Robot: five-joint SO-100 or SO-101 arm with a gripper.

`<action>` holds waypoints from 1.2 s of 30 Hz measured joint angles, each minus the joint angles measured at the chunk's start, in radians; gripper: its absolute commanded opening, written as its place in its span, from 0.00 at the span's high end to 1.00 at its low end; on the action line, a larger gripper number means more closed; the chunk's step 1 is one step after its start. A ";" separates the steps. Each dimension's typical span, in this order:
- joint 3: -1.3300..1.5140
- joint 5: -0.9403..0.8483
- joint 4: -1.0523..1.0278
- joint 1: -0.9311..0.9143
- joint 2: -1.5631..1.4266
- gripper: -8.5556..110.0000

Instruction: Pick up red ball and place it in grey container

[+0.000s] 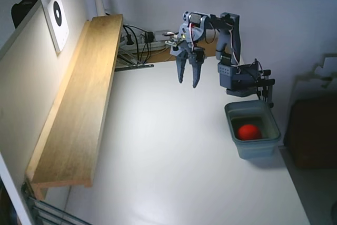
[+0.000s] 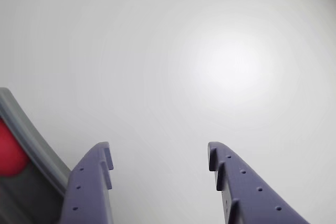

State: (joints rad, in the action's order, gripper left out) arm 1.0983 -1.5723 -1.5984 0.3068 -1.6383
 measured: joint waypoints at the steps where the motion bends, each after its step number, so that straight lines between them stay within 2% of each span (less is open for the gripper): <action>1: 0.006 -0.002 0.000 -0.031 -0.012 0.79; 22: 0.141 -0.002 -0.087 -0.526 -0.261 0.90; 36: 0.196 -0.002 -0.124 -0.758 -0.373 0.95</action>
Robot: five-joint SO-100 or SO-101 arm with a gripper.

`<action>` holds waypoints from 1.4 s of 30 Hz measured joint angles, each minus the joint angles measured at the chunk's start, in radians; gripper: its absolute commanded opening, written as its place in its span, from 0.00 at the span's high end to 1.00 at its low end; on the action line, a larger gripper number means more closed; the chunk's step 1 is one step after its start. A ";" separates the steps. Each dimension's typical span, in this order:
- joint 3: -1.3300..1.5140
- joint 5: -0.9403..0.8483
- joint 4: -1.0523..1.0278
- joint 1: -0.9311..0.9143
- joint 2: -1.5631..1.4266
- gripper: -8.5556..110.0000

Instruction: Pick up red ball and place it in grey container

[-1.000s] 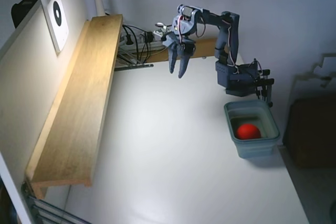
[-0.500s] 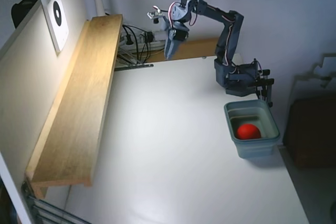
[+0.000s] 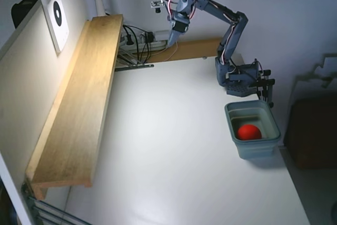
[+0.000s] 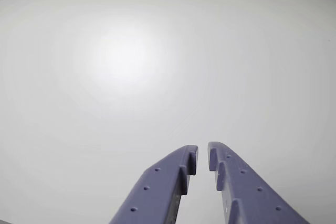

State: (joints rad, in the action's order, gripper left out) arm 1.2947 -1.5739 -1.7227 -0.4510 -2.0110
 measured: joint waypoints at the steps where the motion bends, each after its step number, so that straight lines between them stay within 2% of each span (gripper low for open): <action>1: 0.008 0.000 0.000 -0.003 -0.011 0.95; 13: 0.014 0.000 -0.017 -0.071 -0.041 0.95; 42: 0.014 0.000 -0.017 -0.063 -0.041 0.95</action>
